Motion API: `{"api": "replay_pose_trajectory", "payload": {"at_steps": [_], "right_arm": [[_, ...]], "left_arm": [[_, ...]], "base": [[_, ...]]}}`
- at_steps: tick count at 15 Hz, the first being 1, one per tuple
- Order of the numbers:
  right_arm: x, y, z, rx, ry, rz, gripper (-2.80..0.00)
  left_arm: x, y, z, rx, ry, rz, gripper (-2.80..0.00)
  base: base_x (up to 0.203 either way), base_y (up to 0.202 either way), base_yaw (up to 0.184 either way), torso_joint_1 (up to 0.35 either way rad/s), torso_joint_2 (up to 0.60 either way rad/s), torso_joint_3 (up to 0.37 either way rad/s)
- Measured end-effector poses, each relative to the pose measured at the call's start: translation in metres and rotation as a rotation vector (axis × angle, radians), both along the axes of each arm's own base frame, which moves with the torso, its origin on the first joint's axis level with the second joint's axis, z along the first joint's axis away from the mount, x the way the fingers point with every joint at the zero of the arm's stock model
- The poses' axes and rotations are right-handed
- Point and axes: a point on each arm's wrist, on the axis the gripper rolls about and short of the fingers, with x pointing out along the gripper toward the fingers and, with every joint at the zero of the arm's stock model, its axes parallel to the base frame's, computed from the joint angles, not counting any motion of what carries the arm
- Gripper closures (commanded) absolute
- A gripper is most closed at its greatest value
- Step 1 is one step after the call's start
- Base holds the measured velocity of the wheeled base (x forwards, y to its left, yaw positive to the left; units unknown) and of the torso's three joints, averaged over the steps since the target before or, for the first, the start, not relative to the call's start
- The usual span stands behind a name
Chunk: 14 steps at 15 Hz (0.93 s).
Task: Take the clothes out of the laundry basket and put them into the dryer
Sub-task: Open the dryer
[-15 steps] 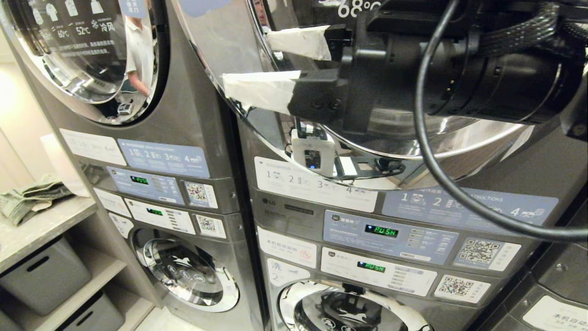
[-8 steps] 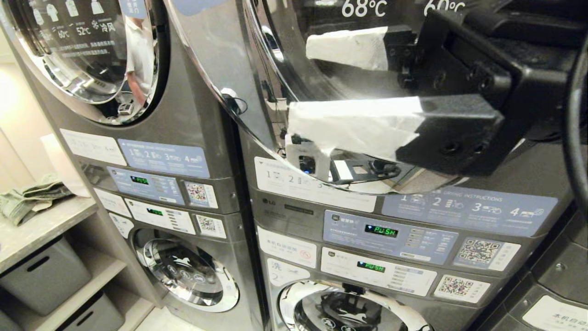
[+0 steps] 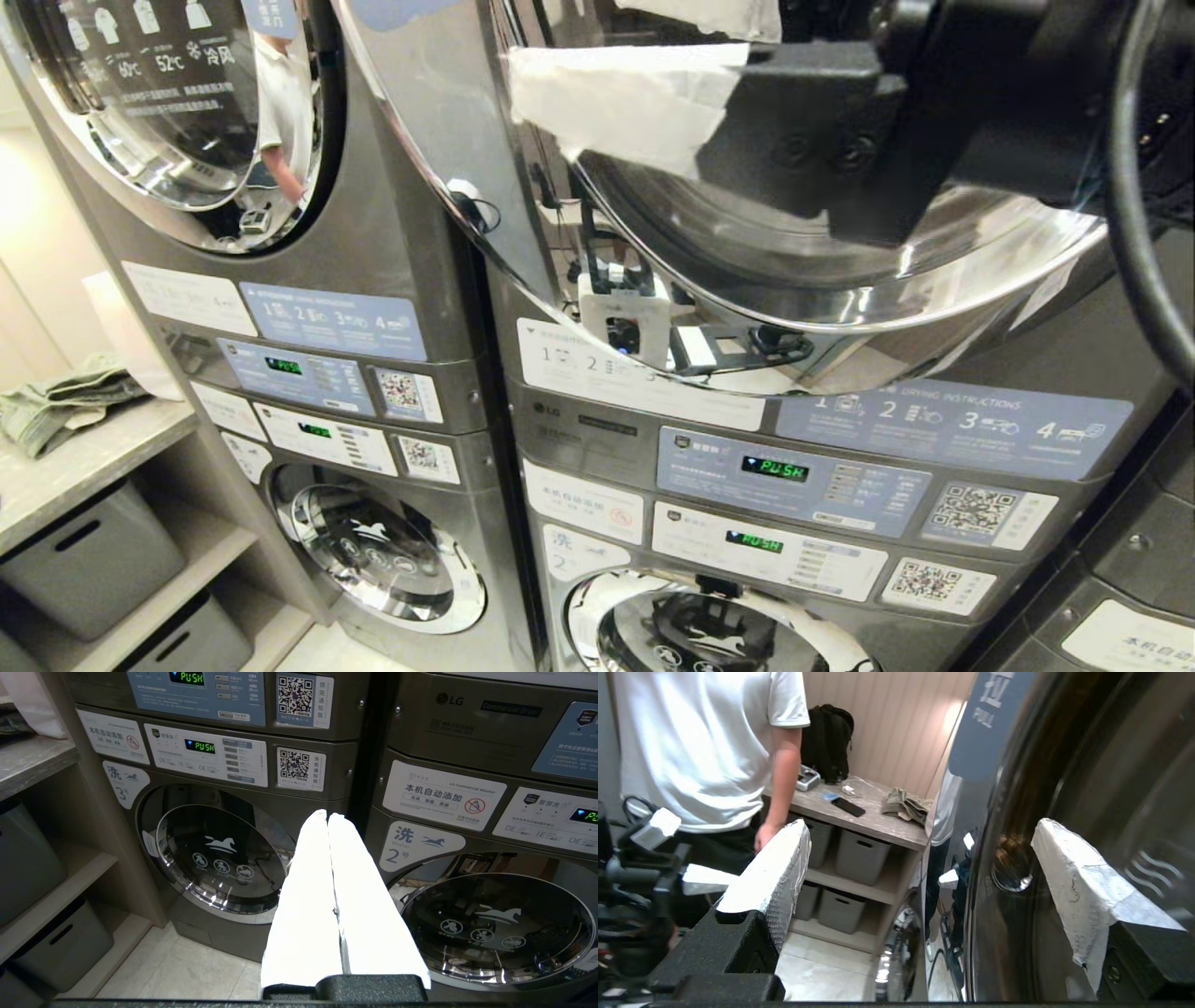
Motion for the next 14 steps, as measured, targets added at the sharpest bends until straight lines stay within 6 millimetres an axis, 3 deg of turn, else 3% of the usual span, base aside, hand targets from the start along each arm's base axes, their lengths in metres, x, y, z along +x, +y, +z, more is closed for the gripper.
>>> {"api": "replay_pose_trajectory", "payload": {"at_steps": [14], "right_arm": [[0.001, 0.035, -0.002, -0.001, -0.011, 0.000, -2.80]], "left_arm": [[0.000, 0.000, 0.000, 0.000, 0.000, 0.000, 0.00]], "base": [[0.000, 0.000, 0.000, 0.000, 0.00, 0.000]]}}
